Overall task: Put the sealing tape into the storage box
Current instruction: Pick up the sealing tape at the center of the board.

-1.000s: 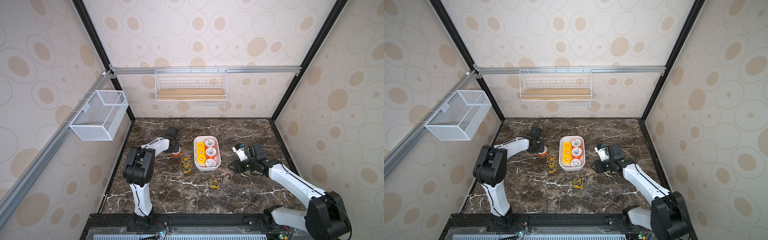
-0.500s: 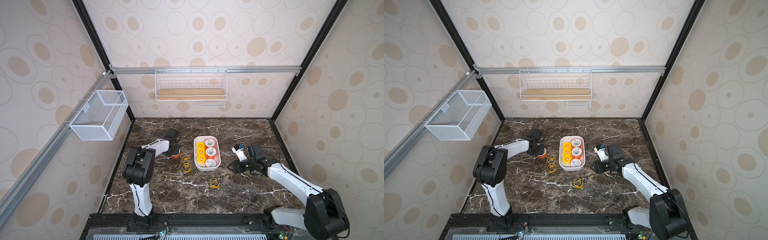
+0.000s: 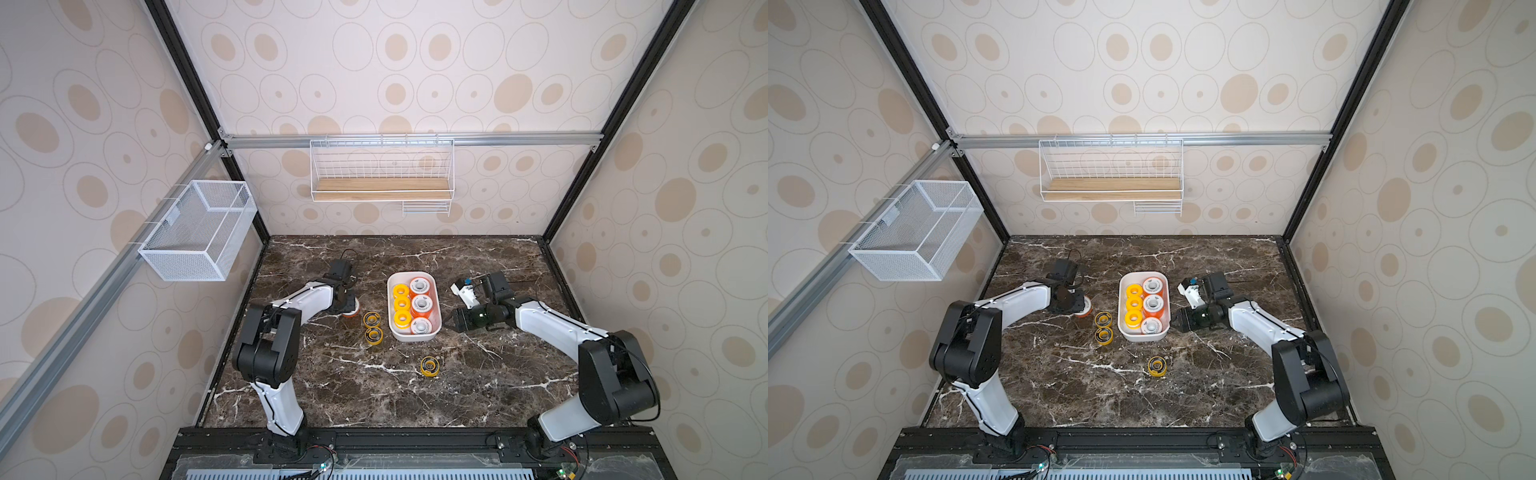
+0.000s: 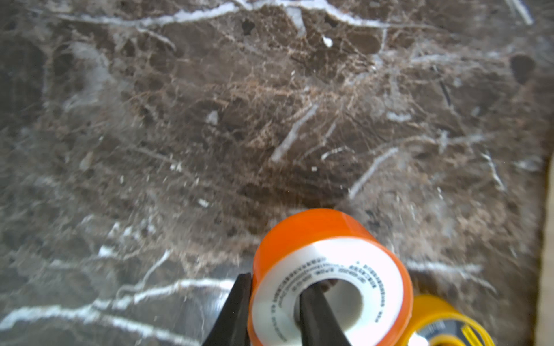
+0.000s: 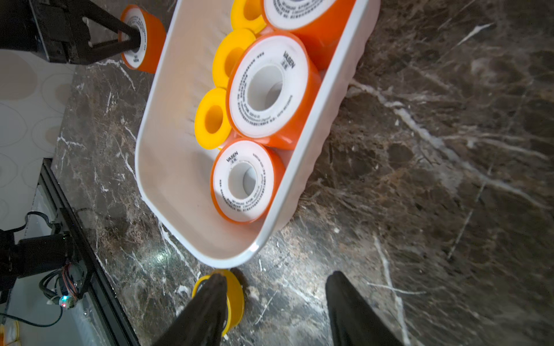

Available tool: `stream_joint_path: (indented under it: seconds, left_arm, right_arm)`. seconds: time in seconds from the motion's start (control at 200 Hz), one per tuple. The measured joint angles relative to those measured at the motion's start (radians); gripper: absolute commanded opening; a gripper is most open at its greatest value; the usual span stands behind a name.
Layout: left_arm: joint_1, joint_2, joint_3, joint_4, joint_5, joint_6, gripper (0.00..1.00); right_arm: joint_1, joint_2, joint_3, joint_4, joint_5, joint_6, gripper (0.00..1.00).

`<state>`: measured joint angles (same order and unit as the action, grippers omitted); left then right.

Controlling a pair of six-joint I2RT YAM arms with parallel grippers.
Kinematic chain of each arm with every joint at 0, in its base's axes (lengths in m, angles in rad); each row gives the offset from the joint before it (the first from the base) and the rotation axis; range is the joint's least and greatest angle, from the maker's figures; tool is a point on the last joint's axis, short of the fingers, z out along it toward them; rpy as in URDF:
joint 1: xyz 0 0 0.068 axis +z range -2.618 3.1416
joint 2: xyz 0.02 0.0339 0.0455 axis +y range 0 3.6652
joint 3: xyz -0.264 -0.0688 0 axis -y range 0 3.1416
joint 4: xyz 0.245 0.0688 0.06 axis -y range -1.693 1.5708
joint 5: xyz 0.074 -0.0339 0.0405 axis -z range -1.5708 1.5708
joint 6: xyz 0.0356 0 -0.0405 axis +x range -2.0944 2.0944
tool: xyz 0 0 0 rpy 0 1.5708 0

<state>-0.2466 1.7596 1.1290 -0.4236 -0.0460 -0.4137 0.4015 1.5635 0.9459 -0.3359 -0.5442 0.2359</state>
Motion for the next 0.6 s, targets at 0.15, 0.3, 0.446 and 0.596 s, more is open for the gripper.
stream_joint_path:
  seconds: [0.15, 0.3, 0.446, 0.596]
  left_arm:
    - [-0.002, -0.109, -0.047, -0.01, 0.05, -0.03, 0.28]
    - [-0.031, -0.192, -0.069, -0.014, 0.103, -0.057, 0.28]
    - [-0.102, -0.225, -0.069, -0.021, 0.13, -0.078, 0.28]
    - [-0.156, -0.225, -0.069, -0.024, 0.169, -0.099, 0.28]
  right_arm:
    - [0.0, 0.061, 0.035, 0.009, -0.035, 0.003, 0.56]
    - [0.0, 0.1, 0.05, 0.01, -0.061, 0.008, 0.52]
    - [0.0, 0.121, 0.061, 0.017, -0.093, 0.015, 0.46]
    - [0.0, 0.142, 0.074, 0.027, -0.122, 0.019, 0.41]
